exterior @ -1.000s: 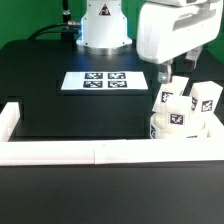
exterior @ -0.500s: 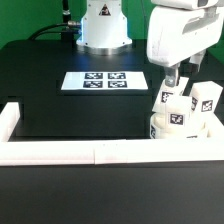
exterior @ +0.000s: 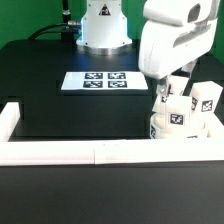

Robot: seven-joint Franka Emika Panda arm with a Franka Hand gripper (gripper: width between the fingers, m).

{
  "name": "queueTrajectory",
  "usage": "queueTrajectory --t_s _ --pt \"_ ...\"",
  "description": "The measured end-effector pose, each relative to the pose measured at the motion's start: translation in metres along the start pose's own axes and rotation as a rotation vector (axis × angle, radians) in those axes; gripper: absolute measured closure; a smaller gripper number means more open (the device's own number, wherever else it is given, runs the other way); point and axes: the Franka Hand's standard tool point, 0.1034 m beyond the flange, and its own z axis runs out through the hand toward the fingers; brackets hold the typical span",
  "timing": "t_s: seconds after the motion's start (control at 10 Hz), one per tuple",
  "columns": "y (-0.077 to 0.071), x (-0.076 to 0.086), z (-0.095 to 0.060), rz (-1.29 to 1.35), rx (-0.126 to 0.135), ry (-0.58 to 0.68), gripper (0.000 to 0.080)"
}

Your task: Assemble stool

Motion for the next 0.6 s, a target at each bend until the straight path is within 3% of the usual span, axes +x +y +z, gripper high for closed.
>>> queueTrajectory --t_s 0.3,0.5,0.6 --pt "0.0063 0.0009 0.0025 0.009 -0.021 0.018 0.0151" --pt "0.0068 0.0005 0.0025 0.01 -0.021 0.018 0.0432" --pt "0.0069 0.0004 0.0025 0.01 -0.021 0.018 0.0432"
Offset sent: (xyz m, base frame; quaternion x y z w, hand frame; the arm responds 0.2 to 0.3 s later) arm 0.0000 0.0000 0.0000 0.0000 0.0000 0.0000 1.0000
